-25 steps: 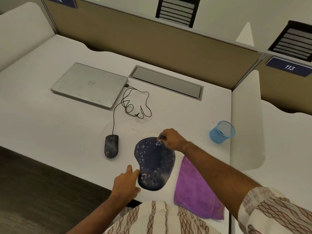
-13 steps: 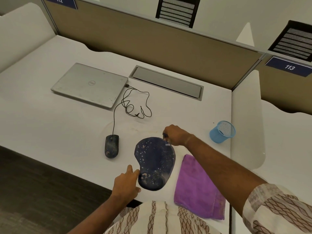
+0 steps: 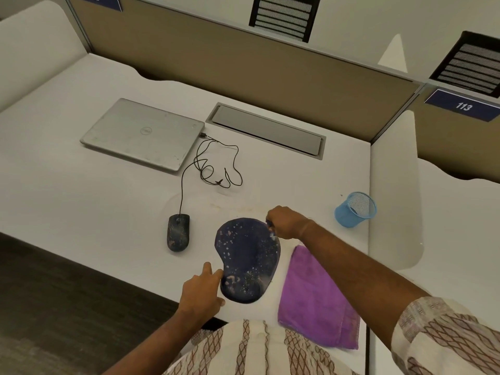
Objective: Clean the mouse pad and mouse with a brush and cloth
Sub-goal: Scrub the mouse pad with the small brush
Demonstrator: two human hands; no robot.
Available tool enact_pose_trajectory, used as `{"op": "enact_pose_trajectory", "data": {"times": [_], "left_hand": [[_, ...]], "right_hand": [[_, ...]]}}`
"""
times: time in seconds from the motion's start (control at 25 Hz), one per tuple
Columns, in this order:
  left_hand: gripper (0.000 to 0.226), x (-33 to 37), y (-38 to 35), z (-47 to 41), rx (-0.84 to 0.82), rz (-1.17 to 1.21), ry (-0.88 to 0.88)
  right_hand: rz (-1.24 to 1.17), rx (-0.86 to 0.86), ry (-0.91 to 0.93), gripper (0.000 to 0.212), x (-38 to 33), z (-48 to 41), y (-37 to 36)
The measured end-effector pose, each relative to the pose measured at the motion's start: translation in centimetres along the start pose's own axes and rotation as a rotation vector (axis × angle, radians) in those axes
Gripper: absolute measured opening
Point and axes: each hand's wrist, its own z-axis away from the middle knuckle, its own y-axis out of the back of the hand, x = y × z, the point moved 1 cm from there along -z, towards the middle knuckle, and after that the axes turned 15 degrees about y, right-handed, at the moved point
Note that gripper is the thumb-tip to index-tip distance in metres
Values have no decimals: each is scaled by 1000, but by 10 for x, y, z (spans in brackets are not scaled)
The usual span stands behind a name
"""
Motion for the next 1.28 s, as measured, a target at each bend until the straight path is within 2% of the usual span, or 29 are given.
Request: {"op": "enact_pose_trajectory", "data": {"times": [0.24,0.4,0.56,0.64,0.76,0.84,1.2,1.28], "left_hand": [[63,0,0,1,-6,2,6],[63,2,1,0,-10,-1,4],[64,1,1,0,-6,1,2],[64,1,2,0,-5,-6,-3],[64,0,1,0,-12,7,-3],[63,1,2,0,-13,10,-3],[63,0,-1,-2,-5,2,4],[64,0,-2,-2,-6,5,7]], "right_hand": [[-219,211,39,16,-16,-7,7],[-166,116,12,10,-9,0,-11],[-10,-17,-6,3,9,12,-4],[-12,2,-4,6,11,13,2],[-171,147,30,11,-5,6,5],[-225,182,46,11,-15,2,-5],[-39,10,-11,14,13,24,-12],[-54,44,-5,14,10,20,-5]]}}
